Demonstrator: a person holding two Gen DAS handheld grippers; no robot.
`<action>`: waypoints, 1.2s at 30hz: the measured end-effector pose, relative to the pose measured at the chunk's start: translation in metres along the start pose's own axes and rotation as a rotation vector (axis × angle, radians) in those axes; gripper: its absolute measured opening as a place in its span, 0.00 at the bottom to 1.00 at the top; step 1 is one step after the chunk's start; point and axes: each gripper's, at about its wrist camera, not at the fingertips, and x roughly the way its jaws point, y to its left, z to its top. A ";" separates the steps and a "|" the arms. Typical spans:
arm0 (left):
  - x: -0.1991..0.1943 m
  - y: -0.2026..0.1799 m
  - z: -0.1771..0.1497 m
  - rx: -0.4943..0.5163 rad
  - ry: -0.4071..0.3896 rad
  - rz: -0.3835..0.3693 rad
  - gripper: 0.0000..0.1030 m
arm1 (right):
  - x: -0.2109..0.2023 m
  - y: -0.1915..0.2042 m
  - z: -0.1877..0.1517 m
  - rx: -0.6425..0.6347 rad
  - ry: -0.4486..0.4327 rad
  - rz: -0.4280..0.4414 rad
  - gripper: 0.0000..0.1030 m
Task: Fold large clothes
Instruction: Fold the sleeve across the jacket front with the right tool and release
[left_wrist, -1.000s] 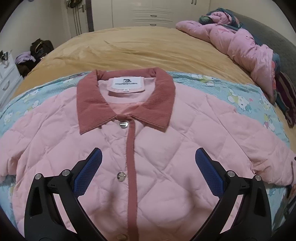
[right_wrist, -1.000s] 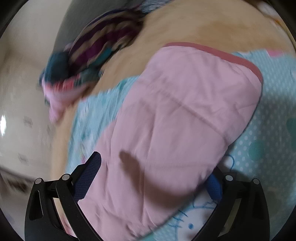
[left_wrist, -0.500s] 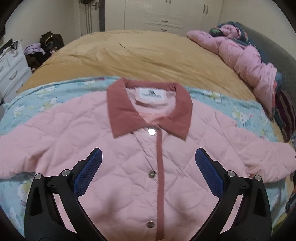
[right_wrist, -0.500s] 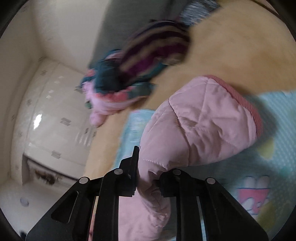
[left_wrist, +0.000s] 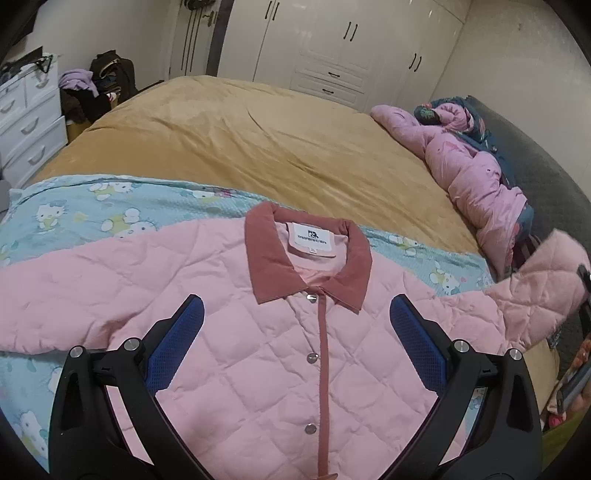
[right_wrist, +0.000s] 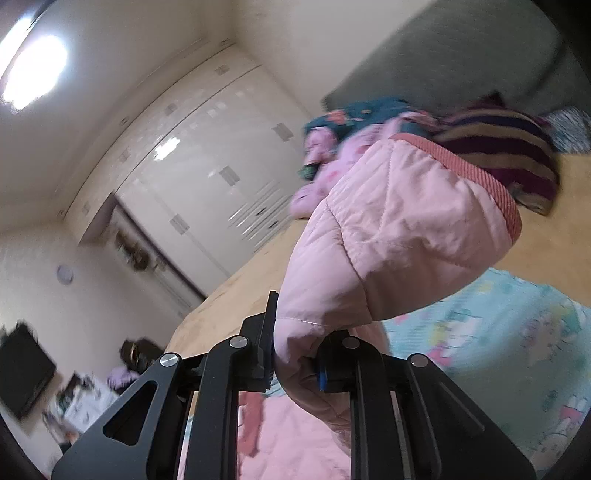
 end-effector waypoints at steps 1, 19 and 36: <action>-0.003 0.003 0.001 -0.001 -0.004 0.003 0.92 | 0.004 0.016 -0.002 -0.031 0.008 0.013 0.15; -0.018 0.093 -0.015 -0.192 -0.046 -0.030 0.92 | 0.060 0.178 -0.129 -0.330 0.209 0.167 0.15; 0.024 0.122 -0.053 -0.314 0.000 -0.112 0.92 | 0.113 0.185 -0.291 -0.382 0.448 0.182 0.15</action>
